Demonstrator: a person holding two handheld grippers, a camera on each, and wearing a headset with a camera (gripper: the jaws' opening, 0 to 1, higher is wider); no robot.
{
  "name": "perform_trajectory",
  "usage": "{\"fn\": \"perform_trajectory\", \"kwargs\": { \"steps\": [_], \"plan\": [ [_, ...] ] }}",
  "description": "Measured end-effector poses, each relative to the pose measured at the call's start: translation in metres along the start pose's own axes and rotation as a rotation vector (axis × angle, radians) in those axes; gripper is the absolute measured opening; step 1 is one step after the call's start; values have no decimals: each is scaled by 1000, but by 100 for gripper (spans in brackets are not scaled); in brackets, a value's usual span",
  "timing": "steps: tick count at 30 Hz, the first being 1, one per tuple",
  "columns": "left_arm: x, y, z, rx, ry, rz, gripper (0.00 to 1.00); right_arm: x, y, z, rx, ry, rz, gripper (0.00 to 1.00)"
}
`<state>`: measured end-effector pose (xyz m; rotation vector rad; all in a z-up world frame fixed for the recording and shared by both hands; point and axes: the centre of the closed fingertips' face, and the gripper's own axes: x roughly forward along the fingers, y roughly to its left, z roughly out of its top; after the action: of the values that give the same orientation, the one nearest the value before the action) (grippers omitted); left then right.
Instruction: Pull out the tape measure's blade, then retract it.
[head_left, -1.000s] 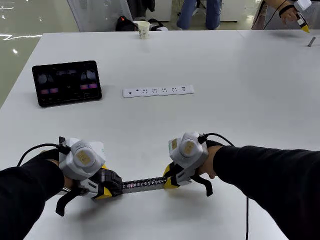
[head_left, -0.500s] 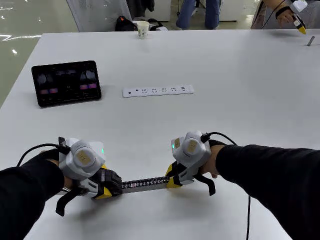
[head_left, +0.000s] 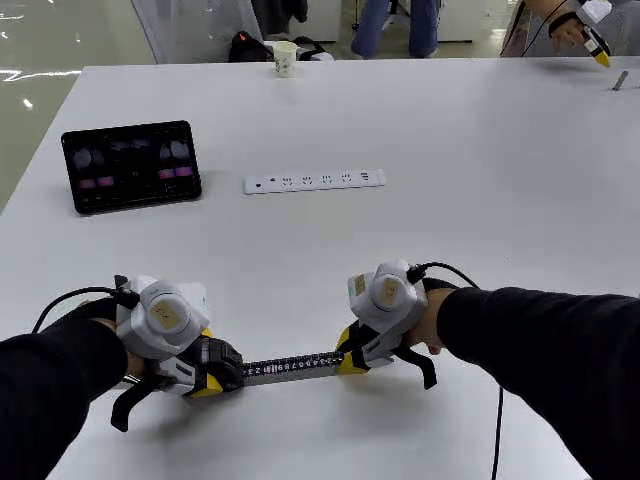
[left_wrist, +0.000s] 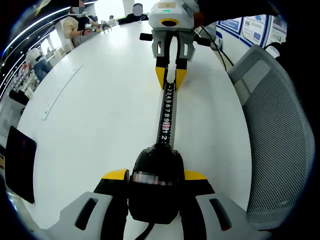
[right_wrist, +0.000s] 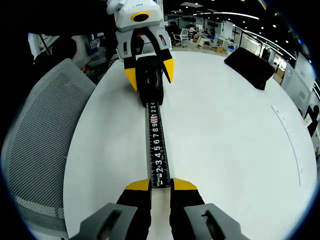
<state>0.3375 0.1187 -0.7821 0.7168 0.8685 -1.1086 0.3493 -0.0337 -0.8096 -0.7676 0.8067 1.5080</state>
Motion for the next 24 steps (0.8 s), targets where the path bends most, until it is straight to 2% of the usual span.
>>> {"fn": "perform_trajectory", "kwargs": {
  "steps": [6, 12, 24],
  "plan": [
    [-1, 2, 1, -15, -22, -3, 34, -4, -1, -6, 2, 7, -10, 10],
    [0, 2, 1, -8, -24, -1, 34, -11, -2, -17, 18, 8, -18, 10],
    [-1, 2, 2, -8, -30, -4, 34, -19, -3, -26, 34, 10, -31, 10]
  ]
}}
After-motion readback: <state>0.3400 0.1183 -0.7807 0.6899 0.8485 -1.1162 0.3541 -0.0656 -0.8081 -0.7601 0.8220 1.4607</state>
